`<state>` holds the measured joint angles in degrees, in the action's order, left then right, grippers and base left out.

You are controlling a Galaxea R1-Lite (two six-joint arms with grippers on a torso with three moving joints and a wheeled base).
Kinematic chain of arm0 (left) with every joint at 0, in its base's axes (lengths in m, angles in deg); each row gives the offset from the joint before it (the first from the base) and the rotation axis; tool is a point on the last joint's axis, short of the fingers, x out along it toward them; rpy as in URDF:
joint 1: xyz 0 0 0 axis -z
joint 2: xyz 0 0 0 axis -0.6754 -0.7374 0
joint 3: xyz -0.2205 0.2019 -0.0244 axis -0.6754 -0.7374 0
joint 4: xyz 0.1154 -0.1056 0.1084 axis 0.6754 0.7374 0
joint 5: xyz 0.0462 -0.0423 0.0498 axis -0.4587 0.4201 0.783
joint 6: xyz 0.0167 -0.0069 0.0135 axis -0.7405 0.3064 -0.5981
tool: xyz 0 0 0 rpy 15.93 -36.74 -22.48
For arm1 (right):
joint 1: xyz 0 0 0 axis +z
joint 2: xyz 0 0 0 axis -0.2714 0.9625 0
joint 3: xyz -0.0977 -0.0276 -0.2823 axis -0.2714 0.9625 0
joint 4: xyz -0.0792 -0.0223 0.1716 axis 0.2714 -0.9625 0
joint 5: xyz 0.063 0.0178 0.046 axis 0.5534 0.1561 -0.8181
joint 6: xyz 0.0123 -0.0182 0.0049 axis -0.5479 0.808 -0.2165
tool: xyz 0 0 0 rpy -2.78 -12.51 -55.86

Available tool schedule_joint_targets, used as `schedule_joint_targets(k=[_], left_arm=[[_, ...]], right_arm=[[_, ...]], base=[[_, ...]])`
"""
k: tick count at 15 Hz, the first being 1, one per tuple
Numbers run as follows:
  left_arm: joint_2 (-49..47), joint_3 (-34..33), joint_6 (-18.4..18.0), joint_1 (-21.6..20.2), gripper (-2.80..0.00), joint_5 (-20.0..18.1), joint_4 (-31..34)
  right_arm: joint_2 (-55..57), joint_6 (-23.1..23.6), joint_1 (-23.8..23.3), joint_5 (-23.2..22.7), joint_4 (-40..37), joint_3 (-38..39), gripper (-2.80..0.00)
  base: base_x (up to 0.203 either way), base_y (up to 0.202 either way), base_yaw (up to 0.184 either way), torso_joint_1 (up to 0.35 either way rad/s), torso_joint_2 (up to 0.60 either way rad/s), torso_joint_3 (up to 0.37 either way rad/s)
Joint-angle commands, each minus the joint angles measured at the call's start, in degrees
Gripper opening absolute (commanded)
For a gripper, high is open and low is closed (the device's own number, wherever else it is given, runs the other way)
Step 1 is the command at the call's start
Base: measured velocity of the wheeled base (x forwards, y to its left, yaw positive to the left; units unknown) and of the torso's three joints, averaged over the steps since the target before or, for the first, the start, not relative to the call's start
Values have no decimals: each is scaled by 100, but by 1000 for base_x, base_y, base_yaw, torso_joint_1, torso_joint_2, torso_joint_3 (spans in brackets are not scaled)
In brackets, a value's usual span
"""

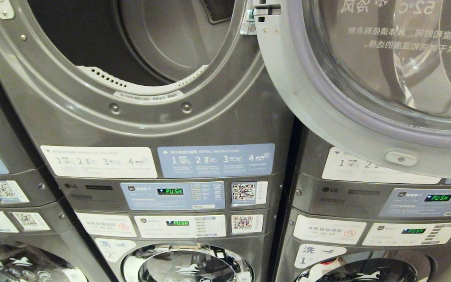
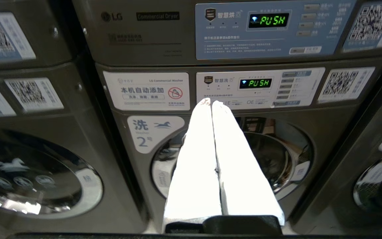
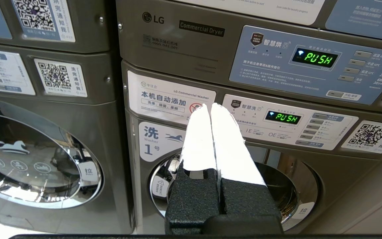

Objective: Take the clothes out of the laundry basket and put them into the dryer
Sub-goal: Take the clothes out of the basket

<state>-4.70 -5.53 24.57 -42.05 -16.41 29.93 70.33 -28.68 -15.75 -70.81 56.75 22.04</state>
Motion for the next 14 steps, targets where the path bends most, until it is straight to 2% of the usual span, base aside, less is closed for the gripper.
schedule_joint_targets(k=[1,14], left_arm=[[11,-2,328,0,-280,65,3],[11,-2,347,0,-280,77,-2]], right_arm=[[-2,4,0,-6,-11,0,-280],[-2,-31,0,9,-11,0,-280]], base=[[0,0,0,-58,129,68],[0,0,0,-60,129,65]])
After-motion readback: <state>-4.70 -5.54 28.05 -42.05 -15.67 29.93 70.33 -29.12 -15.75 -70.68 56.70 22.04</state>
